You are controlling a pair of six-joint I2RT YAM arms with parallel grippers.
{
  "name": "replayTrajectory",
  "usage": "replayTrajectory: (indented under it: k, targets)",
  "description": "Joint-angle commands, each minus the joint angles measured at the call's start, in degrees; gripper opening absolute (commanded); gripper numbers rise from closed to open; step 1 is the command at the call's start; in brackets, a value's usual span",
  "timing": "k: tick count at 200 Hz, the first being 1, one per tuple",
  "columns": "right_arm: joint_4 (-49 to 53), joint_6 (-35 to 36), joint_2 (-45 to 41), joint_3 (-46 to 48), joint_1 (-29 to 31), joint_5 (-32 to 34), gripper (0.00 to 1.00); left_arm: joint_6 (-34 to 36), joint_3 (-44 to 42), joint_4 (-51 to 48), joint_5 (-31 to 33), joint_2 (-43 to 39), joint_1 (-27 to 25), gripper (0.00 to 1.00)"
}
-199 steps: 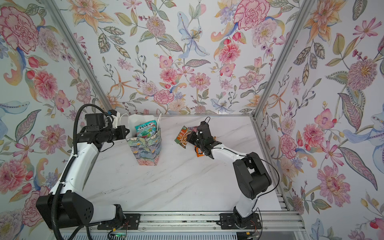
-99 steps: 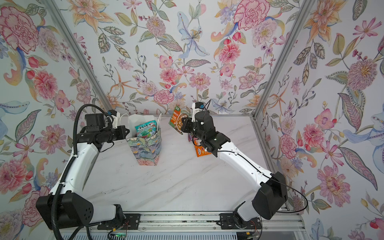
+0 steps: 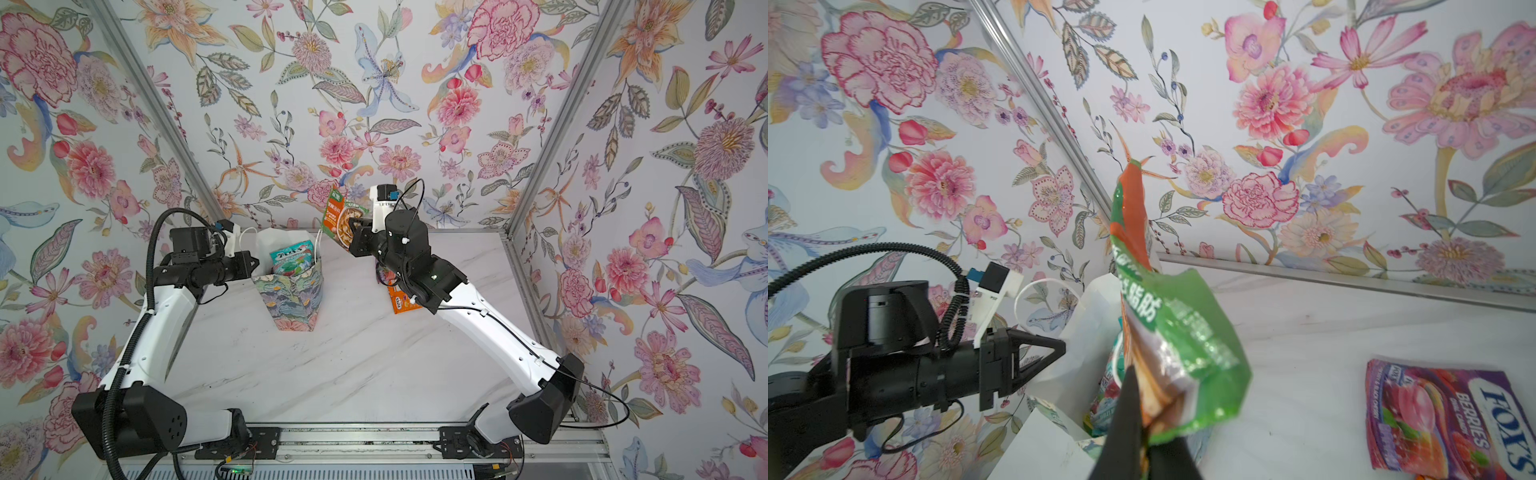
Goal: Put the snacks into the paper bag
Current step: 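Lift the soup packet with the right gripper over the paper bag, then lower the soup packet into the paper bag and open the right gripper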
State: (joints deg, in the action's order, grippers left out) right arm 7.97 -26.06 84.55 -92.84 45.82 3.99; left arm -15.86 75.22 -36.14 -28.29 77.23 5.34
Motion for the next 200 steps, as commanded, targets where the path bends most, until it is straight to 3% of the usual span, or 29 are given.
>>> replayTrajectory:
  k: [1, 77, 200]
  targets:
    - [1.13, 3.02, 3.26, -5.16, 1.57, -1.52, 0.0, -0.14, -0.68, -0.6, -1.19, -0.67, -0.36, 0.03]
    - [17.44, 8.8, 19.12, -27.5, 7.13, -7.34, 0.0, -0.31, -0.22, -0.61, -1.28, -0.46, -0.39, 0.03]
    - [22.78, 6.78, 32.26, -39.0, 6.21, -13.03, 0.0, 0.04, -0.16, -0.95, -1.15, -0.68, -0.4, 0.03]
